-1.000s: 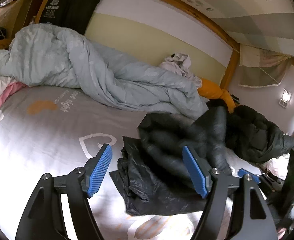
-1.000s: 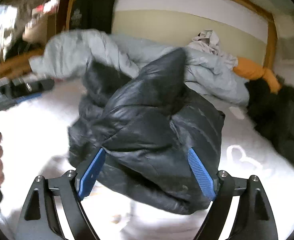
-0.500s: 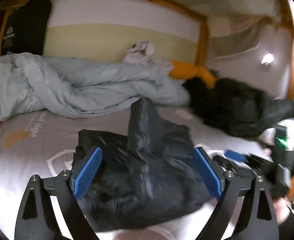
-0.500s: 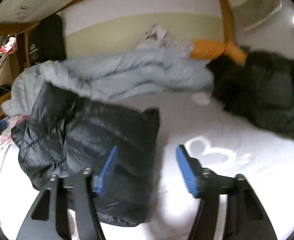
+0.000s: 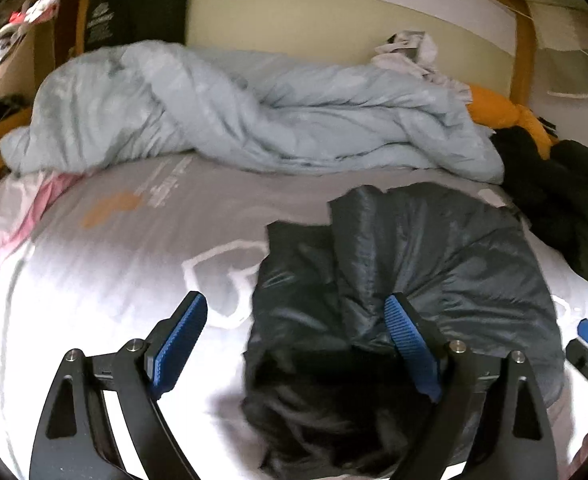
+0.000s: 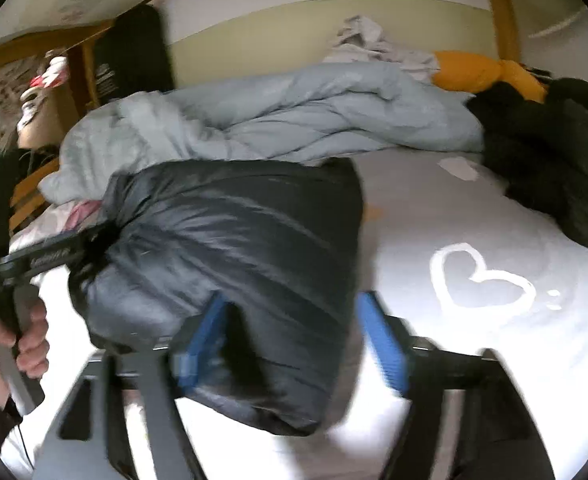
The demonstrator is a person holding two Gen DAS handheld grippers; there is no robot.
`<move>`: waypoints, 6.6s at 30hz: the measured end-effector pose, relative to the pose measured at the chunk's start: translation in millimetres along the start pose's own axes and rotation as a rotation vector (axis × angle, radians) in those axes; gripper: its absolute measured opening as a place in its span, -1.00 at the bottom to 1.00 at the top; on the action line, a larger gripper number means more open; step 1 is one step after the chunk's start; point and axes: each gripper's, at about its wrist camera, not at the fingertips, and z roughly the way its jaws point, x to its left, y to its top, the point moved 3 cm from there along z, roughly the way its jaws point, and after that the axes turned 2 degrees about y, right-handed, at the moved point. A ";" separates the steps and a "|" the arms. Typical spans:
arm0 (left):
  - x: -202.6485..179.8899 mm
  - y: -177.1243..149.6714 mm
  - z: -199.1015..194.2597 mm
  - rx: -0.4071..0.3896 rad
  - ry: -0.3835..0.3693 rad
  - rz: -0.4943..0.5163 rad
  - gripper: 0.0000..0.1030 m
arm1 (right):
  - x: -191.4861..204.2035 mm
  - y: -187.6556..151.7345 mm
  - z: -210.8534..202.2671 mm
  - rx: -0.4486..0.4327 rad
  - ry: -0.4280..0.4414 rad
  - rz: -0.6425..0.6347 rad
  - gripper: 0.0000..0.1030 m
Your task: Fold large clothes
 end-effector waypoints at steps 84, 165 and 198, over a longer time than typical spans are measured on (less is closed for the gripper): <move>-196.6 46.6 -0.5 -0.059 -0.646 0.013 -0.21 | -157.3 80.4 -75.5 -0.239 0.006 0.131 0.07; -222.4 -58.5 -43.3 -0.525 -0.216 0.172 0.99 | -161.0 -13.8 -80.7 -0.484 -0.456 -0.116 1.00; -220.2 -58.2 -45.5 -0.529 -0.212 0.168 1.00 | -163.0 -13.4 -82.4 -0.485 -0.458 -0.113 1.00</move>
